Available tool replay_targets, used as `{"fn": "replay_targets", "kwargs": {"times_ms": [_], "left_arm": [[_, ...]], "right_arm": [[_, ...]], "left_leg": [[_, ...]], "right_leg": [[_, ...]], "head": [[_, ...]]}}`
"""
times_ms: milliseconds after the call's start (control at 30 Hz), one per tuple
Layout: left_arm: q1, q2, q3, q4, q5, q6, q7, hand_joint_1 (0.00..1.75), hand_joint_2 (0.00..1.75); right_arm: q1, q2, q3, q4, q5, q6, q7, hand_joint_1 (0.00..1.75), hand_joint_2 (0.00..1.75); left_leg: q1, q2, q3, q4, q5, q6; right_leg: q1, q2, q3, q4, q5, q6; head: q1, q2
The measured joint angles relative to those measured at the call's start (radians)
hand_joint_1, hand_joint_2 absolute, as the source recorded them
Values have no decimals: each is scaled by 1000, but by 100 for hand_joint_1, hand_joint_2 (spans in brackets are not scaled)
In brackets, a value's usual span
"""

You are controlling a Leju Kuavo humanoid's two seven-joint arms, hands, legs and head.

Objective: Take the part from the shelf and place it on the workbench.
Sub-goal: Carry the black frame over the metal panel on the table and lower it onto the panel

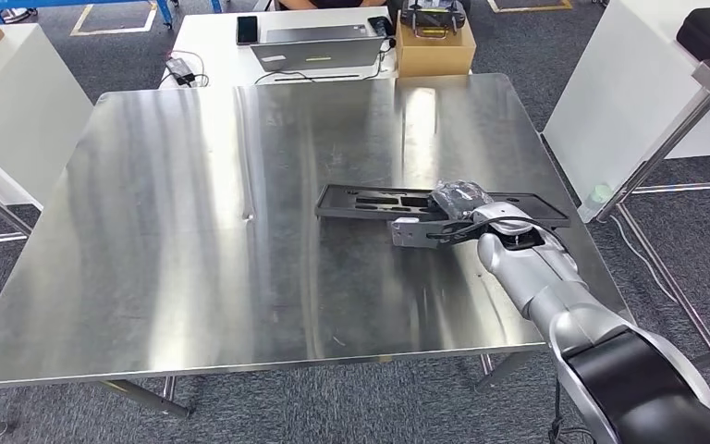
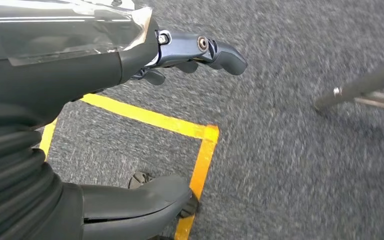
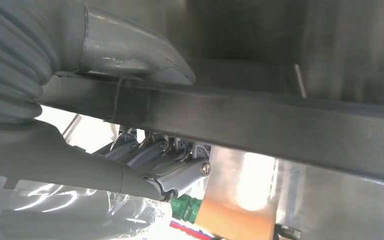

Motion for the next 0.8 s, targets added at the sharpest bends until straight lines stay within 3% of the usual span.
{"fn": "replay_targets", "kwargs": {"times_ms": [33, 100, 167, 233, 267, 300, 333, 400, 467, 533, 633, 667, 733, 800], "left_arm": [[0, -1, -2, 0, -1, -8, -4, 0, 175], [-1, -4, -8, 0, -3, -19, -7, 0, 175], [-2, -7, -13, 0, -5, -24, -7, 0, 175], [-3, -10, -15, 0, -1, -20, -1, 0, 175], [-2, -11, -15, 0, 2, -16, 4, 0, 175], [-1, -12, -15, 0, 4, -12, 9, 0, 175], [1, -13, -15, 0, 5, -8, 13, 0, 175], [1, -15, -16, 0, 5, -4, 18, 0, 175], [1, -17, -16, 0, 5, -4, 21, 0, 175], [0, -17, -16, 0, 4, -4, 23, 0, 175], [0, -18, -16, -1, 4, -4, 24, 0, 175], [0, -17, -16, -1, 4, -4, 24, 0, 175], [1, -16, -16, -1, 4, -3, 24, 0, 175], [4, -16, -16, -1, 4, -3, 24, 0, 87]], "right_arm": [[-10, 17, 10, 31, 2, -2, 9, 175, 175], [-22, 41, 26, 78, 7, -6, 24, 87, 87], [-25, 59, 38, 116, 11, -10, 32, 0, 0], [-19, 74, 47, 145, 15, -20, 38, 0, 0], [-15, 81, 50, 155, 18, -25, 41, 0, 0], [-12, 86, 51, 161, 22, -30, 43, 0, 0], [-13, 90, 52, 165, 25, -33, 45, 0, 0], [-15, 98, 54, 170, 31, -35, 48, 0, 0], [-17, 107, 54, 172, 32, -36, 49, 0, 0], [-17, 115, 55, 174, 31, -36, 49, 0, 0], [-17, 125, 55, 176, 31, -36, 49, 0, 0], [-17, 129, 55, 177, 31, -36, 49, 0, 0], [-17, 135, 56, 178, 31, -36, 49, 0, 0], [-16, 139, 56, 181, 32, -36, 49, 0, 0]], "left_leg": [[-2, 0, 2, -2, -2, 3], [0, 1, 14, -14, 1, 14], [3, 3, 26, -26, 7, 26], [0, 3, 27, -27, 7, 32], [-2, 3, 27, -27, 6, 32], [-4, 2, 28, -27, 6, 33], [-6, 2, 30, -27, 5, 33], [-9, 0, 34, -26, 4, 32], [-14, 0, 35, -24, 0, 26], [-15, 1, 36, -23, -3, 17], [-9, 0, 26, 2, -23, 0], [-6, 0, 9, 40, -48, -7], [4, 0, -51, 167, -115, -24], [16, 0, -99, 261, -145, -36]], "right_leg": [[2, 0, 2, -3, -1, 5], [4, -1, 3, -1, -6, 13], [7, -4, -28, 66, -40, 9], [7, -4, -95, 203, -94, -1], [7, -4, -125, 259, -111, -1], [8, -4, -138, 281, -113, 2], [9, -4, -128, 260, -98, 8], [12, -5, -58, 118, -44, 15], [16, -5, 3, 1, -2, 8], [20, -4, 14, -20, 9, -4], [7, -5, 21, -29, 16, -21], [2, -6, 23, -32, 19, -26], [2, -7, 22, -32, 20, -29], [0, -8, 20, -32, 20, -29]], "head": [[0, 0], [1, 0], [2, 0], [2, 0], [2, 0], [2, 0], [2, 0], [2, 0], [1, 0], [0, 0], [0, 0], [0, 0], [-2, 0], [-2, 0]]}}
